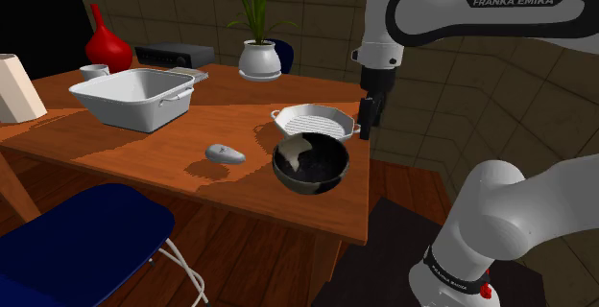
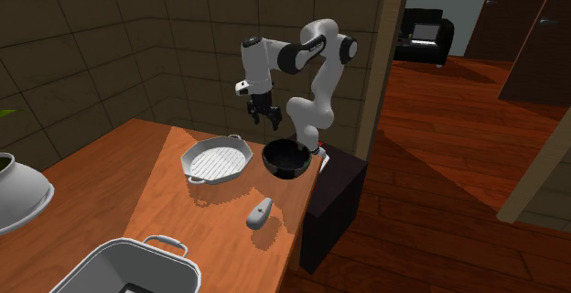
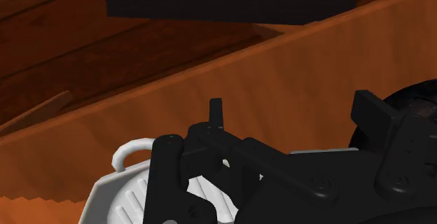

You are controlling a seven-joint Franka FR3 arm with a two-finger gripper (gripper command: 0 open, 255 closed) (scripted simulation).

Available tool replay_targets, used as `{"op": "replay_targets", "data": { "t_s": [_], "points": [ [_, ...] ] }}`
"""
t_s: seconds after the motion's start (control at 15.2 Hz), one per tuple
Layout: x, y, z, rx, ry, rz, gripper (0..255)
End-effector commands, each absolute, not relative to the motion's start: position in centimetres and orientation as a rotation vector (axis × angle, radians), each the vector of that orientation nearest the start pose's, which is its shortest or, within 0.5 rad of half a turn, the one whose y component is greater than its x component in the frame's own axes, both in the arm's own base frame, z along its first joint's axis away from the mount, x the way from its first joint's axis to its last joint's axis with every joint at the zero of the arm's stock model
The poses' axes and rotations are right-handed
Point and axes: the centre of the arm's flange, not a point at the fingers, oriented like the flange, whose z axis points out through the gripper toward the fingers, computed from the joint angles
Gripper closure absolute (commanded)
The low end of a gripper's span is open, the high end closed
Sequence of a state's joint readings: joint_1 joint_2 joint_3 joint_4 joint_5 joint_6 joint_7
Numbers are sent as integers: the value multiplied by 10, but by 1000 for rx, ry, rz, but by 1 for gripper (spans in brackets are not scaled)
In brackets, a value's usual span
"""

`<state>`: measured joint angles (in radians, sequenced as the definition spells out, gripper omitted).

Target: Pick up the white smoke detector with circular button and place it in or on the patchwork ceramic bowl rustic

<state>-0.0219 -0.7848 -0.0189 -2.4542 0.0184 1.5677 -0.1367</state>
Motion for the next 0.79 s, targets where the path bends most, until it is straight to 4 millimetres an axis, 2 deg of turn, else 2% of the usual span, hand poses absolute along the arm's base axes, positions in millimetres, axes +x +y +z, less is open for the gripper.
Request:
{"op": "replay_targets", "data": {
  "t_s": [0.0,0.73],
  "points": [
    [302,-11,544,-3094,-157,153,0],
    [401,88,530,-3106,-121,90,0]
  ]
}}
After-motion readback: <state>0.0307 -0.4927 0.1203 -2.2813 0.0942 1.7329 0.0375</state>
